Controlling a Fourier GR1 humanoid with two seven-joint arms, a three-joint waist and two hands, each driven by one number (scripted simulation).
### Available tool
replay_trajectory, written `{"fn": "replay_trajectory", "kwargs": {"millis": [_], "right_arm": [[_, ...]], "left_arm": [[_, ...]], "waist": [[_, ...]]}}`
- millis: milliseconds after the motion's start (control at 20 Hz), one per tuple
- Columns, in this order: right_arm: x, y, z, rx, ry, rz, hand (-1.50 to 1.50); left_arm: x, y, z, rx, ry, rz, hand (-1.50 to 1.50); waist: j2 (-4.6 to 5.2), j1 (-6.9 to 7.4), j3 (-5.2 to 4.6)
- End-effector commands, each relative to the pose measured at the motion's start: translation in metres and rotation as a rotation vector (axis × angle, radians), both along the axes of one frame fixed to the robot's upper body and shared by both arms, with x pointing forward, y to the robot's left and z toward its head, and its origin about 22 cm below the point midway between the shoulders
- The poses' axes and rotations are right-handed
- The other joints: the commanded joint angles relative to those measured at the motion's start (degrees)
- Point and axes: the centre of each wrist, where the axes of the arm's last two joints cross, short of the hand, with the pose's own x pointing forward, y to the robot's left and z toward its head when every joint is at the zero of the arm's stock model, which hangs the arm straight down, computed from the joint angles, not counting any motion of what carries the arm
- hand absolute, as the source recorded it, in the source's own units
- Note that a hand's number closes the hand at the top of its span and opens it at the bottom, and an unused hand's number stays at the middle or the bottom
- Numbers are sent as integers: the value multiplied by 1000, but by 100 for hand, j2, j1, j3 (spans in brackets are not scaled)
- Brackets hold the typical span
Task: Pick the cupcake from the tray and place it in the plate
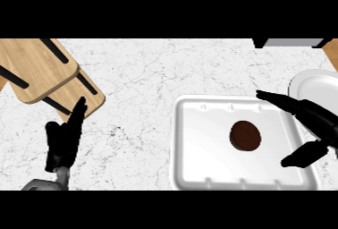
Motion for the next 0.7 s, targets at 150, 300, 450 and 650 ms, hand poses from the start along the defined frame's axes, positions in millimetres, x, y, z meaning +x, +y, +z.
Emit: {"fn": "replay_trajectory", "kwargs": {"millis": [150,300,450,650], "right_arm": [[5,50,1,-187,160,45,-150],[14,29,1,-209,185,23,-150],[16,47,-15,-217,210,26,-150],[19,45,-15,-226,211,28,-150]], "left_arm": [[8,-10,-13,-5,45,-13,0],[-3,-11,-15,-12,66,18,0],[5,1,-16,-1,48,7,0],[-2,-10,-11,-8,55,11,0]], "waist": [[44,-4,-37],[41,11,-31],[44,-1,-32],[37,-3,-31]]}}
